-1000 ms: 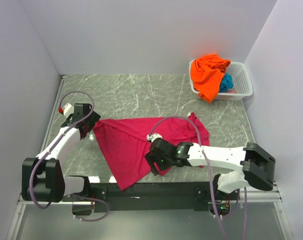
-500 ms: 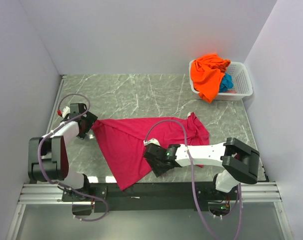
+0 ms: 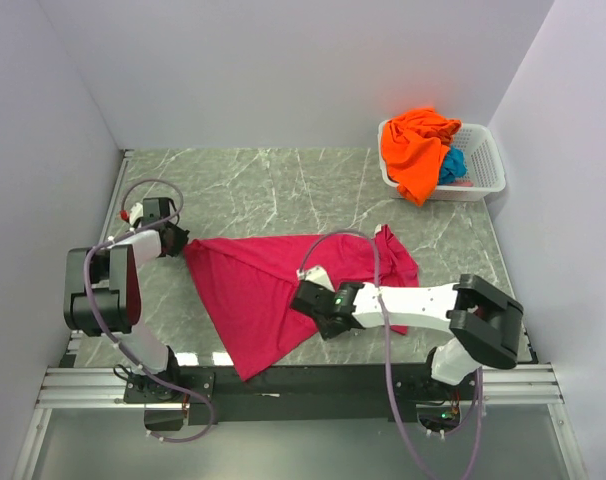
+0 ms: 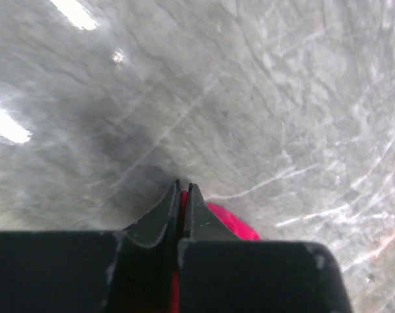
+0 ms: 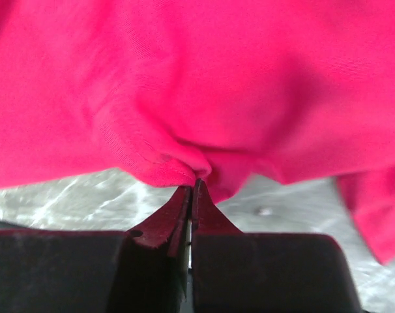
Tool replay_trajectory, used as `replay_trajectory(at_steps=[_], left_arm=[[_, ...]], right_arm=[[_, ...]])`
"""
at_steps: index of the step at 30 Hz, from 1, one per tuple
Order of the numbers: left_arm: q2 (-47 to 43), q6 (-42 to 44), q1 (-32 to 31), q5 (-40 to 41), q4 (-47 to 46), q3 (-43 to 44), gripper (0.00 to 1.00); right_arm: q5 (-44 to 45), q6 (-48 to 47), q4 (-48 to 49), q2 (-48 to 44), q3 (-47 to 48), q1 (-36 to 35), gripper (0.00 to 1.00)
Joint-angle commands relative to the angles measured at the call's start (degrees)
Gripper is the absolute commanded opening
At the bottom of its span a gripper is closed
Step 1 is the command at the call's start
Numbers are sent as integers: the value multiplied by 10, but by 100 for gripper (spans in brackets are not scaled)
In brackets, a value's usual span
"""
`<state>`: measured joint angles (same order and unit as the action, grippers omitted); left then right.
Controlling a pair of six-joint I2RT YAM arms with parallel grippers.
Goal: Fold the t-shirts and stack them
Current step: Flatten the tshirt out
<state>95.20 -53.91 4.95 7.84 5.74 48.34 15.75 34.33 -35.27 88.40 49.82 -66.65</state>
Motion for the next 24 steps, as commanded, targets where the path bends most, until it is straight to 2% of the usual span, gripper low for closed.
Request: replay_trajectory(at_steps=[1,5,9,17,24], left_arm=[[23,13,0,-41,9,-13,1],[-6,22,-1,-54,-17,-31,1],[-68,34,-6,-54,-20,-38,1],[-257,49,-68,86,65,18,1],[-409,66,-121,109,75,56,1]], right_arm=[[71,21,-32,-51,29,31,0],[89,14,-19,-103,46,100,0],[143,-10,-2,-151,82,156,0],[201,-112,55,-241,160,269,0],[223,-226,100,-280,260,307,0]])
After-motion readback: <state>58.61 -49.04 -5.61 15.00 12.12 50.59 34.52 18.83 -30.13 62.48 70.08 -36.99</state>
